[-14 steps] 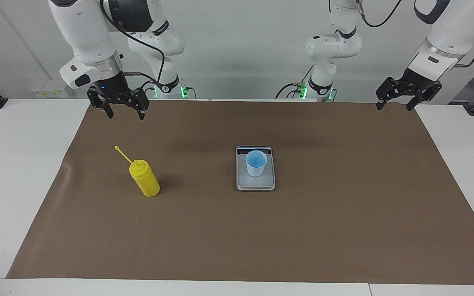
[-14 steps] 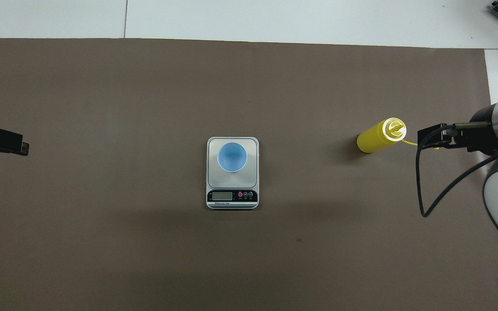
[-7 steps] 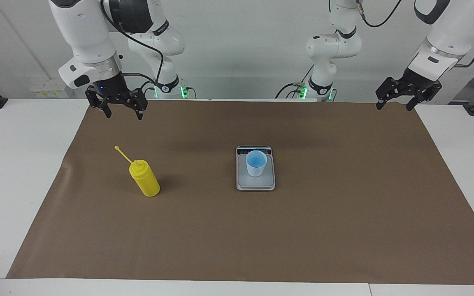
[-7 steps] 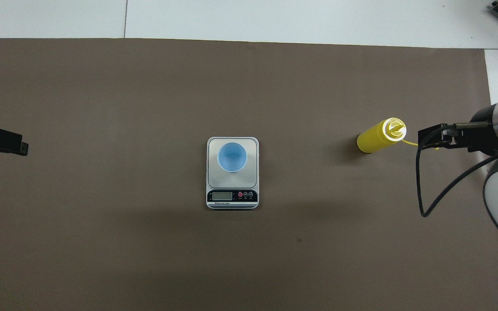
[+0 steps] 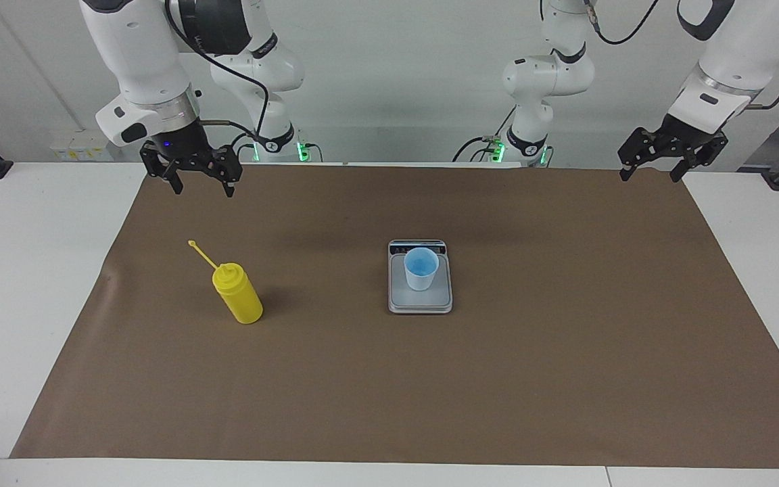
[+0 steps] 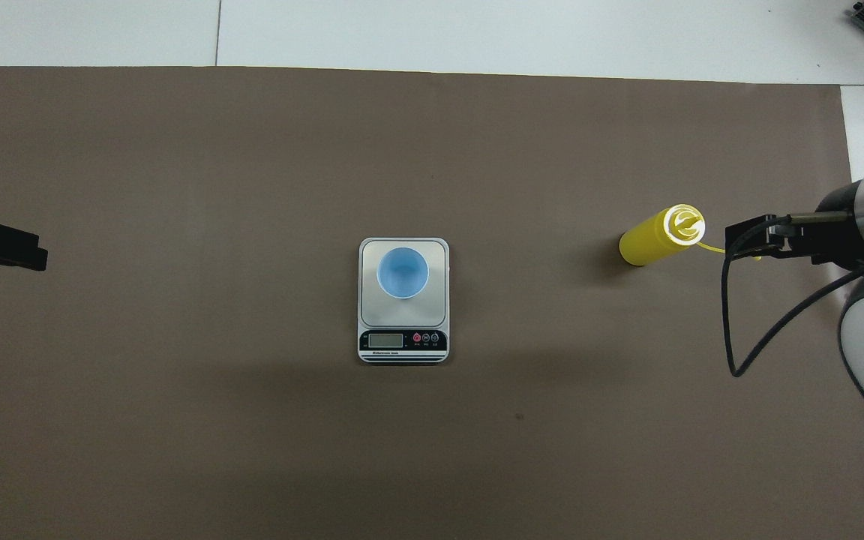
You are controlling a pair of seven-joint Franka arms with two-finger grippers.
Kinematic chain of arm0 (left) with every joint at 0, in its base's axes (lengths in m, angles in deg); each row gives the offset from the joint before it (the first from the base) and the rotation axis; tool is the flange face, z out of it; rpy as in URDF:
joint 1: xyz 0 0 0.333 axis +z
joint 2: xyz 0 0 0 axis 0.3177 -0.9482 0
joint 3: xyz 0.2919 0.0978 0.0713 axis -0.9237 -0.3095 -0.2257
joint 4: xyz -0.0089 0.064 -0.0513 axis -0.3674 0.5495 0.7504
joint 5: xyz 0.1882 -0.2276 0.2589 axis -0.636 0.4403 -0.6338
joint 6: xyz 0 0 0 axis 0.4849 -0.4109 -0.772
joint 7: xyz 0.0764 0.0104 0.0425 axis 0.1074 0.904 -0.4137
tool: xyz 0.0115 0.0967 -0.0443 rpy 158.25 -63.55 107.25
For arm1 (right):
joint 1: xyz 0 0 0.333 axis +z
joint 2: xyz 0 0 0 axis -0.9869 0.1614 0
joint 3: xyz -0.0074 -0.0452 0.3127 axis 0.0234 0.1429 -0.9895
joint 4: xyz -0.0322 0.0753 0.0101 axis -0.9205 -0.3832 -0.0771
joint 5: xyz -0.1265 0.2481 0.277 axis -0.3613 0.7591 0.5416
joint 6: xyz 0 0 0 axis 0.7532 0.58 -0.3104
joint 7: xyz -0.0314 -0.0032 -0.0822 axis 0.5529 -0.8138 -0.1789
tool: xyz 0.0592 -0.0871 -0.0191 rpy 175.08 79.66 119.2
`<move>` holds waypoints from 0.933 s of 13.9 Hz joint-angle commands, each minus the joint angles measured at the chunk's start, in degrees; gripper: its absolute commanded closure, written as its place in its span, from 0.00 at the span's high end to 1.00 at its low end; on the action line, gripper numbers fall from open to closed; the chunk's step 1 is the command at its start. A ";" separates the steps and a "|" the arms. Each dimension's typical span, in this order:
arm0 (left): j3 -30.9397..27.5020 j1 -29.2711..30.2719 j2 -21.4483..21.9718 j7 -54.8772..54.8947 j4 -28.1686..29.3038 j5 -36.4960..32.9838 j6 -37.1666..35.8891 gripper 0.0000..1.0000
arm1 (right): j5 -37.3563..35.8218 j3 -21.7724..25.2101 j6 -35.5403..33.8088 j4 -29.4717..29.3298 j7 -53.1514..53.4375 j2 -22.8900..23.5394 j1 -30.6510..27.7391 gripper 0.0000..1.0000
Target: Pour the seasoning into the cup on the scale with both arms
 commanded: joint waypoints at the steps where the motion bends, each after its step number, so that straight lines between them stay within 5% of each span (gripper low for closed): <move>1: 0.07 -0.10 1.06 0.18 0.75 -1.33 -0.05 1.00 | -0.41 -0.38 -0.42 0.57 0.68 -0.63 -0.54 1.00; 13: 0.25 -0.28 1.06 0.35 0.75 -1.33 0.29 1.00 | -0.41 -0.38 -0.42 0.57 0.68 -0.63 -0.45 1.00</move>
